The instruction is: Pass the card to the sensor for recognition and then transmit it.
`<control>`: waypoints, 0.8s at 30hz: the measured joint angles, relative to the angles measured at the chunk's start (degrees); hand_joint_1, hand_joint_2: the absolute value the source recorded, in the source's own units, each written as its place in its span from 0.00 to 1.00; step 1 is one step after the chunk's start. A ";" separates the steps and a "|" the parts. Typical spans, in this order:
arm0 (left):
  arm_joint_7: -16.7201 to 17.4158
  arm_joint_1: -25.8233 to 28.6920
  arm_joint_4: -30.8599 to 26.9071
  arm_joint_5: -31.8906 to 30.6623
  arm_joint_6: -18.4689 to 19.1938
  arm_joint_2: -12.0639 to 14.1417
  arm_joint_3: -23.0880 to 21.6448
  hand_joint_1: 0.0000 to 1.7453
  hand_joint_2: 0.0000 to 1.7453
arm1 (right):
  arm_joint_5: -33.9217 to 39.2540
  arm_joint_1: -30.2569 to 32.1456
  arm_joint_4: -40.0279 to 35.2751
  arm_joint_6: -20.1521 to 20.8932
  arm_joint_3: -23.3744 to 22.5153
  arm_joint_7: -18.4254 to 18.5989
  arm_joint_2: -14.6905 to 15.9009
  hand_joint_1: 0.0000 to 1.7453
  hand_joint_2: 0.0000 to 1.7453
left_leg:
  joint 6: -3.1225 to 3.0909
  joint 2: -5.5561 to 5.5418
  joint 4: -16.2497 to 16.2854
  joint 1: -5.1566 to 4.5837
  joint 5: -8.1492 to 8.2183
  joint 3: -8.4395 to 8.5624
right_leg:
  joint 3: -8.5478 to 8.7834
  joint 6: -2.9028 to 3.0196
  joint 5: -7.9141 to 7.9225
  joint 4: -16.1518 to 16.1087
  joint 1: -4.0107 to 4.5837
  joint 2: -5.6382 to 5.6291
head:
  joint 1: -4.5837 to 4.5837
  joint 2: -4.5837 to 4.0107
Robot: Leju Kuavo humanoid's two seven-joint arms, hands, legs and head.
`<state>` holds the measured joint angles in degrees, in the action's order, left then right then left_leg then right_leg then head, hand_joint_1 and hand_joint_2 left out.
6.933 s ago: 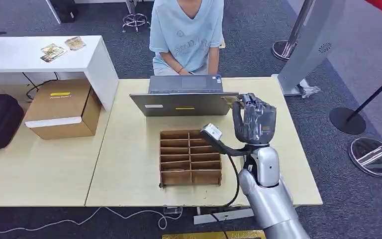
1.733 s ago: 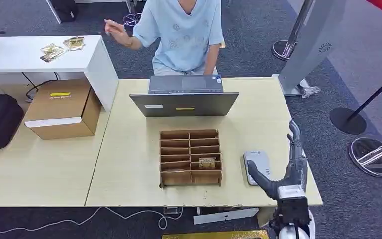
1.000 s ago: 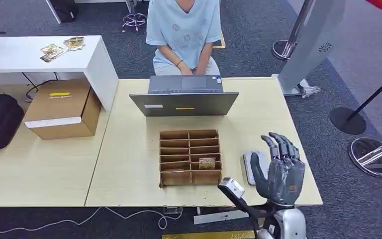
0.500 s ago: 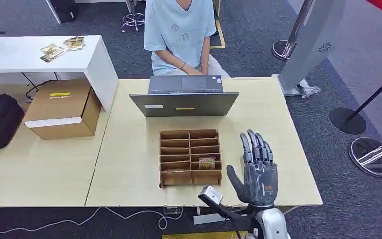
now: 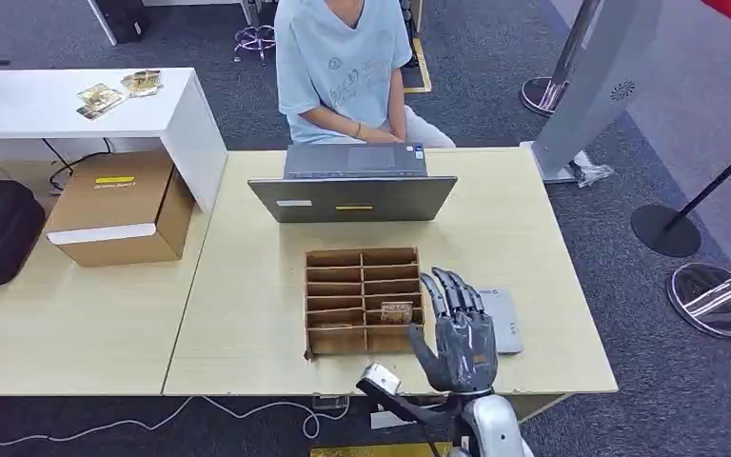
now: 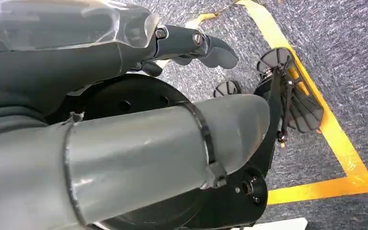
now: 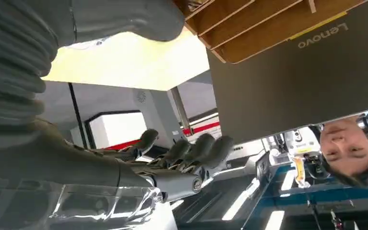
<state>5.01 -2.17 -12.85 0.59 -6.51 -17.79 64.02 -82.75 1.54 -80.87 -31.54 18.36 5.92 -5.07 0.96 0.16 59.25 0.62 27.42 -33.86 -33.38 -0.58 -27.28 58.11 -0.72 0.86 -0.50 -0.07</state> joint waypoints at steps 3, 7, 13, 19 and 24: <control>0.00 0.00 0.00 0.00 0.02 0.02 0.00 0.00 0.00 | 0.04 -0.14 0.41 -0.02 0.00 0.07 0.00 0.59 1.00 | 0.00 0.00 0.00 0.00 0.00 0.00 | 0.00 0.00 0.00 0.00 0.00 0.00 | 0.00 0.00; 0.00 0.00 0.00 0.00 0.07 0.04 0.00 0.00 0.00 | 0.13 -0.39 1.00 -0.04 0.02 0.13 0.00 0.74 1.00 | 0.00 0.00 0.00 0.00 0.00 0.00 | 0.00 0.00 0.00 0.00 0.00 0.00 | 0.00 0.00; 0.00 0.01 0.00 -0.02 0.17 0.07 0.00 0.00 0.00 | 0.26 -0.75 1.55 -0.50 0.07 0.15 0.00 0.70 1.00 | 0.00 0.00 0.00 0.00 0.00 0.00 | 0.00 0.00 0.00 0.00 0.00 0.00 | 0.00 0.00; 0.00 0.01 0.00 -0.13 0.17 0.09 0.00 0.00 0.00 | 0.31 -1.23 2.01 -0.85 0.20 0.15 0.00 0.54 1.00 | 0.00 0.00 0.00 0.00 0.00 0.00 | 0.00 0.00 0.00 0.00 0.00 0.00 | 0.00 0.00; 0.00 0.01 0.00 -0.37 0.15 0.09 0.00 0.00 0.00 | 0.31 -1.51 2.25 -0.79 0.44 0.15 0.00 0.38 1.00 | 0.00 0.00 0.00 0.00 0.00 0.00 | 0.00 0.00 0.00 0.00 0.00 0.00 | 0.00 0.00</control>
<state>5.01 -2.16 -12.85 0.22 -6.36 -17.70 64.02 -82.44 0.03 -78.62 -32.33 18.80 6.08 -5.07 0.96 0.16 59.24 0.62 27.42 -33.86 -33.38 -0.58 -27.28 58.11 -0.72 0.85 -0.50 -0.07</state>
